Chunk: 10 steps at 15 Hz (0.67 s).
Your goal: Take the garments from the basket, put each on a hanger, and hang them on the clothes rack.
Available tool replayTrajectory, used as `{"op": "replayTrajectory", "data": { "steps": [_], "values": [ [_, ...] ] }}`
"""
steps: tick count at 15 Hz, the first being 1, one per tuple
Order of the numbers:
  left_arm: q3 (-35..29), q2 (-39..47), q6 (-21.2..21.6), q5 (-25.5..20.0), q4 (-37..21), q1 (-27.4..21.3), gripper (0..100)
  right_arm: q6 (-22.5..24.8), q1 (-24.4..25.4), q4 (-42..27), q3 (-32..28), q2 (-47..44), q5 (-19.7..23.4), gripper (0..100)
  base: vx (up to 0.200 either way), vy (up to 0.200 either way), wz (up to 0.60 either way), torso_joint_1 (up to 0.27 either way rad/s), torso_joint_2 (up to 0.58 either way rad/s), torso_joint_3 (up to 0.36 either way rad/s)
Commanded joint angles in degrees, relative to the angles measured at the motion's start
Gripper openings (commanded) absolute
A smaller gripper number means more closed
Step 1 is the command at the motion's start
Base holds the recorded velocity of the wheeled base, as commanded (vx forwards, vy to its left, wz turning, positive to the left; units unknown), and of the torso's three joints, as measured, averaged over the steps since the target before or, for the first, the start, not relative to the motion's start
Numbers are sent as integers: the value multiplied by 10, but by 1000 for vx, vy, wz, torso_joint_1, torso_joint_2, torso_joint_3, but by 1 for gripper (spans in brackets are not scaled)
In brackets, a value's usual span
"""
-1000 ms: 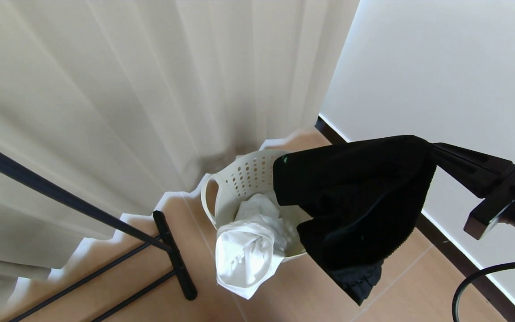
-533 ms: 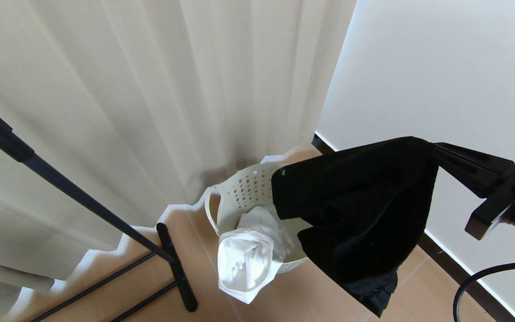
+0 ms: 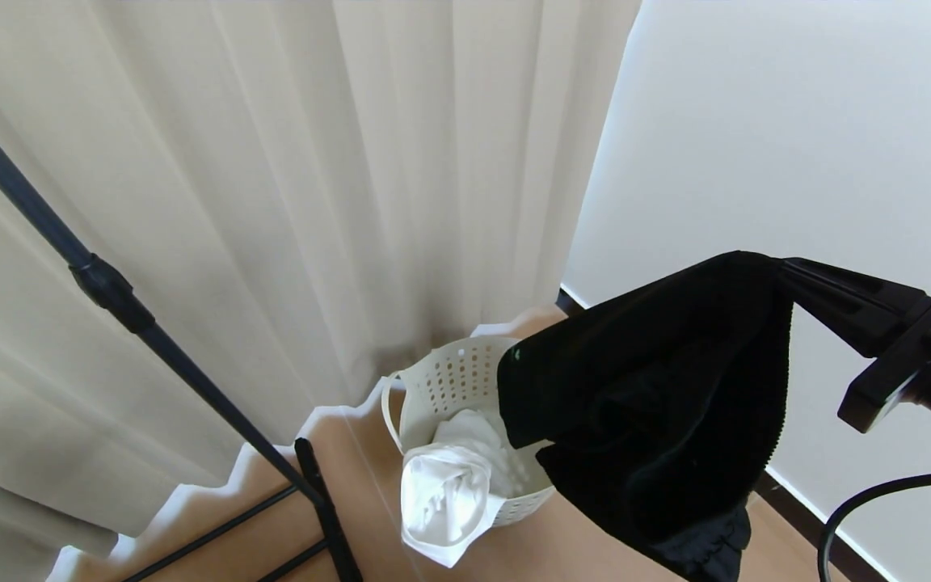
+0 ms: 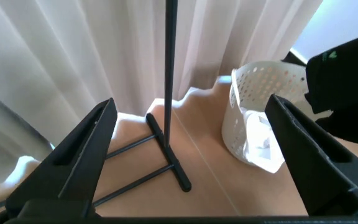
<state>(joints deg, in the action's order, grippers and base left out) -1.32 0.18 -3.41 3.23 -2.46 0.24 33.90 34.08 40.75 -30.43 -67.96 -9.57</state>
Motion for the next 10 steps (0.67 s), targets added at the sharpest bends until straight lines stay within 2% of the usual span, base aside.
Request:
{"op": "replayTrajectory", "data": {
  "steps": [1,10],
  "values": [
    [0,0,0,0,0,0,100,0,0,0,0,-2,0,0,0,0,0,115,-461,-149],
    [0,0,-1,0,0,-1,100,0,-2,0,3,-2,-3,0,0,0,0,156,-492,-134]
  ]
}}
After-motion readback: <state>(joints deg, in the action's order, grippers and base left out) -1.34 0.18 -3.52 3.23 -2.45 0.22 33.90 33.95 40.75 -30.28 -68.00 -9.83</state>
